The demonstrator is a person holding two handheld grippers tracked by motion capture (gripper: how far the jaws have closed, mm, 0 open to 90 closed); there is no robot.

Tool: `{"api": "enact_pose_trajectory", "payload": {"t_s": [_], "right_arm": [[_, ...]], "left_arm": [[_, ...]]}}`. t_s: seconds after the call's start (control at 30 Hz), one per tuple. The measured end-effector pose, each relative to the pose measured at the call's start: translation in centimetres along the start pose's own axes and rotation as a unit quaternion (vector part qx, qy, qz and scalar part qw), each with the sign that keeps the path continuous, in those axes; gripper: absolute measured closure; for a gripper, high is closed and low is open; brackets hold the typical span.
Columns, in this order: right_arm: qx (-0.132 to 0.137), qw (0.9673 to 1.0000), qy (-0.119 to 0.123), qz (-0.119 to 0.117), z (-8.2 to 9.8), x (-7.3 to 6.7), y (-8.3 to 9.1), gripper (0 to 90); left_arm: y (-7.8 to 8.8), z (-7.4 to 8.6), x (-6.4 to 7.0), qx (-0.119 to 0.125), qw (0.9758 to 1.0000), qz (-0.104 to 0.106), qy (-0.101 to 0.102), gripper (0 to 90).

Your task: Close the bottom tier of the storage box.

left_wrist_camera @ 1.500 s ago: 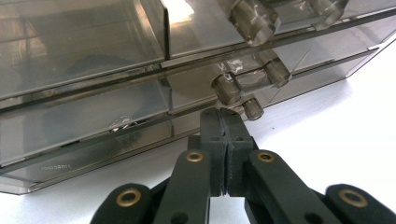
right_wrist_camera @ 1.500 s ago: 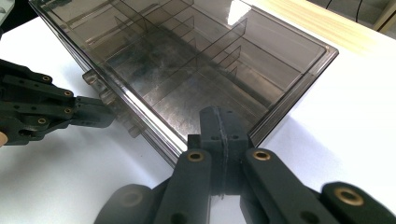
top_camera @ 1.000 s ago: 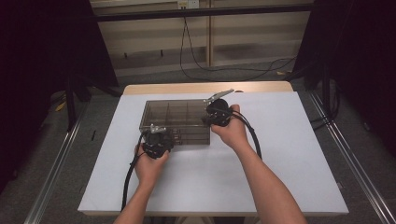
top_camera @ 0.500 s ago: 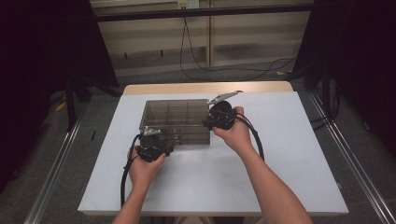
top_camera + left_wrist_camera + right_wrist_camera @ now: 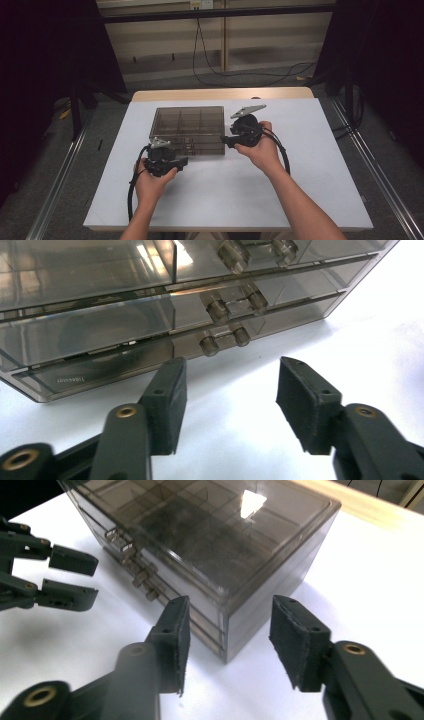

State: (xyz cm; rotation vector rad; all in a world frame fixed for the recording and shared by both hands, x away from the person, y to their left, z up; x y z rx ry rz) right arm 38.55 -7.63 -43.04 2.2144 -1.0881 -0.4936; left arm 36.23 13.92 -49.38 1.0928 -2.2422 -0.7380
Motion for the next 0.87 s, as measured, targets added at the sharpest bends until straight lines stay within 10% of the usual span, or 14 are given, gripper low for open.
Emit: {"api": "enact_pose_trajectory", "payload": {"t_s": [0.87], "right_arm": [[0.001, 1.0, 0.008, -0.005, 4.4, -0.1, 2.0, 26.3]], "left_arm": [[0.5, 0.6, 0.1, -0.004, 0.9999, 0.012, -0.007, 28.0]]}}
Point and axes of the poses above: each handheld gripper's, and its own axes: y roughly backward along the jaws, z roughly out of its underside, x roughly to its right, the point moved 7 cm from there along -y, roughly forward along the jaws, and after that the axes turned 2 degrees about z, right-handed, at the moved point
